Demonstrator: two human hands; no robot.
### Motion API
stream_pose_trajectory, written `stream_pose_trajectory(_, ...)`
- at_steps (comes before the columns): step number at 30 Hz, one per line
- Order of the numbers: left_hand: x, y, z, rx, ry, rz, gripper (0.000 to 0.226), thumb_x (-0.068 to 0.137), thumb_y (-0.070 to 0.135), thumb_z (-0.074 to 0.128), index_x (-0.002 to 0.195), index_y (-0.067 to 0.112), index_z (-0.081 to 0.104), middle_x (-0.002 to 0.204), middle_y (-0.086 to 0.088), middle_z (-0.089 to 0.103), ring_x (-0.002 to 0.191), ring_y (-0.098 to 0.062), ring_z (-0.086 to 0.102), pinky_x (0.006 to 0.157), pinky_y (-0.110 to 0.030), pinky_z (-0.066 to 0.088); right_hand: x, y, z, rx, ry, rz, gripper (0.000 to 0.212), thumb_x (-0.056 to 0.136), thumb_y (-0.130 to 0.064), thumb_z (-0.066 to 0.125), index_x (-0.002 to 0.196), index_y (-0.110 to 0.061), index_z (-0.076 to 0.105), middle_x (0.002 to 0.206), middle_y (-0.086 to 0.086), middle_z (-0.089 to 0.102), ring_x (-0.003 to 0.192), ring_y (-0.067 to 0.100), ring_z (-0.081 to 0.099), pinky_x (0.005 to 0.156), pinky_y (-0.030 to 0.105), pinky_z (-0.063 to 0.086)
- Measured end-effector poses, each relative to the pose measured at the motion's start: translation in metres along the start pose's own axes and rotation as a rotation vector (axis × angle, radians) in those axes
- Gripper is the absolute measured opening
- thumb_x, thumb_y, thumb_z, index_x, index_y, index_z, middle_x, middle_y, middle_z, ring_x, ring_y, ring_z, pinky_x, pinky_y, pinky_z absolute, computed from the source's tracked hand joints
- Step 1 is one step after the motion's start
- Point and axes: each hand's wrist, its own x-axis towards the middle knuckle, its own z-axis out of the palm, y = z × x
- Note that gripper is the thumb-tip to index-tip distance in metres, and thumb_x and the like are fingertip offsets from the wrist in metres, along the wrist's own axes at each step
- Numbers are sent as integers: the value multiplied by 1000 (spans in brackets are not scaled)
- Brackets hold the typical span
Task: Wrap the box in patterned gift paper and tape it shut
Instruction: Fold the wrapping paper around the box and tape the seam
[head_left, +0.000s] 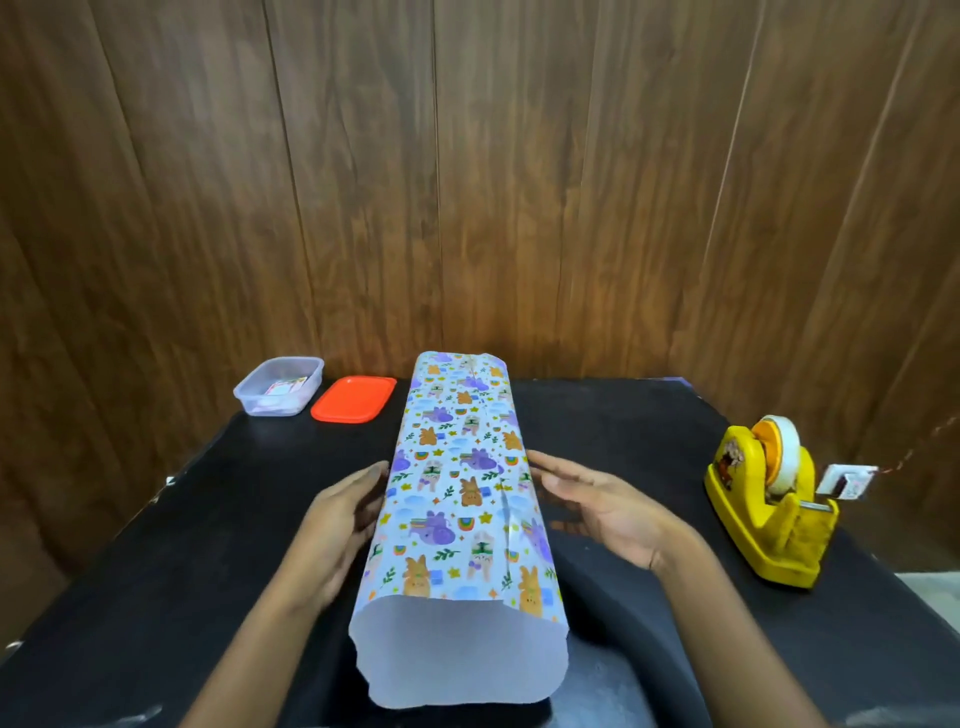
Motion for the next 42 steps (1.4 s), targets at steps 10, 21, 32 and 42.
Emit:
stream_pose_trajectory(10,-18,17,10,362,-126,101,24,95,17,53,116,19,65,99,0,73,91,-22,70,89,-45,52,8,1,30,-25,-6,-169,53,87,-10,63,136,-24,48,121,-2,66,110,14,63,83,19,52)
stream_pose_trajectory(21,-2,21,19,1163,-185,389,53,99,26,43,147,11,26,156,6,13,144,-6,0,115,-26,2,18,-31,32,-720,38,-155,47,93,-28,55,138,-22,47,151,-16,26,138,2,28,100,13,26)
stream_pose_trajectory(32,-9,13,8,398,-134,157,36,99,15,45,130,32,45,99,39,57,92,10,61,84,-17,49,8,-17,32,-159,47,-105,29,96,-15,48,120,-30,59,116,-10,68,104,5,64,88,21,48)
stream_pose_trajectory(42,-12,15,24,879,37,90,44,101,22,37,145,14,33,145,-9,41,124,-24,49,101,-35,40,13,-17,42,-284,199,-49,28,94,-14,54,120,-21,62,111,-4,69,99,13,66,81,24,52)
